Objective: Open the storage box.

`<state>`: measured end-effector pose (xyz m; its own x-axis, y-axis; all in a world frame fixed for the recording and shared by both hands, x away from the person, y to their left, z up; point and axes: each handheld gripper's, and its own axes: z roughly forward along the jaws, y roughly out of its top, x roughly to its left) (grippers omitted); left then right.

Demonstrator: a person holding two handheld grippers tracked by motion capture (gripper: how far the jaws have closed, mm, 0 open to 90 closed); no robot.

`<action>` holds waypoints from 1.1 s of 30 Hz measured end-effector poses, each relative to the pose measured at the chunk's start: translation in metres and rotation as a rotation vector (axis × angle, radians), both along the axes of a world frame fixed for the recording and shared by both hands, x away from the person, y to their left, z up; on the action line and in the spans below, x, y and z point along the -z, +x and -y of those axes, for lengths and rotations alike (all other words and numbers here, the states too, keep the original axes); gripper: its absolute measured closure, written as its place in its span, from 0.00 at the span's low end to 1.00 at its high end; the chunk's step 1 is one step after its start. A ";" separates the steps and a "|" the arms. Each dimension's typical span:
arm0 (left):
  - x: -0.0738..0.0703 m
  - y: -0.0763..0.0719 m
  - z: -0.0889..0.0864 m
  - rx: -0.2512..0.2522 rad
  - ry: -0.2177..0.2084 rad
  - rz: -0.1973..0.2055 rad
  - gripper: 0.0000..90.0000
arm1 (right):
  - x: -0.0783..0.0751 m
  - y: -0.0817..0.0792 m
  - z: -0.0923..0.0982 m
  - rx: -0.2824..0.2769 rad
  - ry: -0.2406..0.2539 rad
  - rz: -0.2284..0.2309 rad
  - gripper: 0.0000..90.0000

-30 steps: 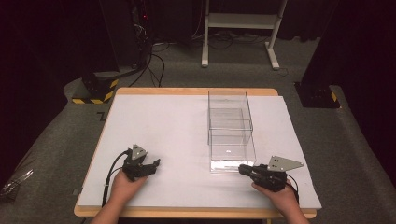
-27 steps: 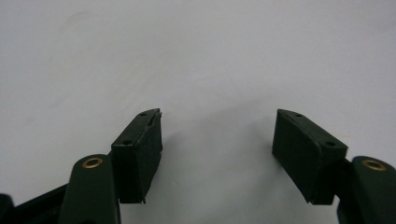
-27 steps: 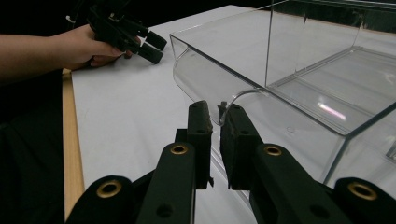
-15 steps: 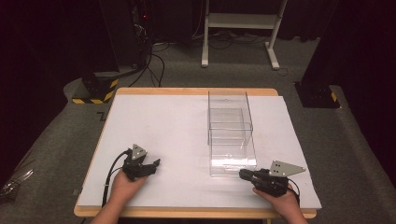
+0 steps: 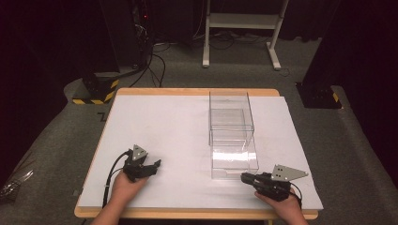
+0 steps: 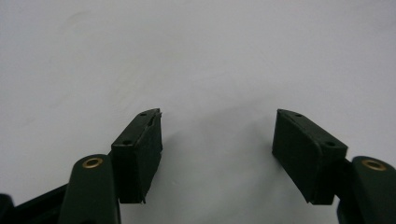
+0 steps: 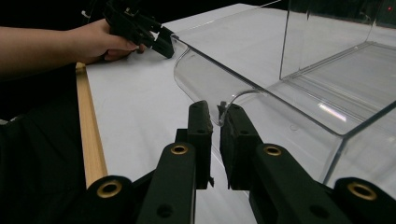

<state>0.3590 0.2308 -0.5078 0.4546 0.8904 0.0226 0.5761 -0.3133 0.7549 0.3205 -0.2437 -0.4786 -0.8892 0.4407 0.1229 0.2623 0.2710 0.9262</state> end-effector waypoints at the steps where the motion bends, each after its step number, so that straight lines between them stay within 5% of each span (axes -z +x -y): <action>1: 0.000 0.000 0.000 0.000 0.000 0.000 0.37 | 0.000 0.000 0.000 0.003 -0.001 0.001 0.91; 33: 0.000 0.000 0.000 0.000 -0.001 0.000 0.37 | -0.025 -0.005 0.021 0.099 0.104 0.100 0.88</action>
<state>0.3591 0.2309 -0.5078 0.4546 0.8904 0.0217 0.5765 -0.3127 0.7549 0.3151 -0.2645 -0.4539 -0.8523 0.5160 0.0851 0.1875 0.1496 0.9708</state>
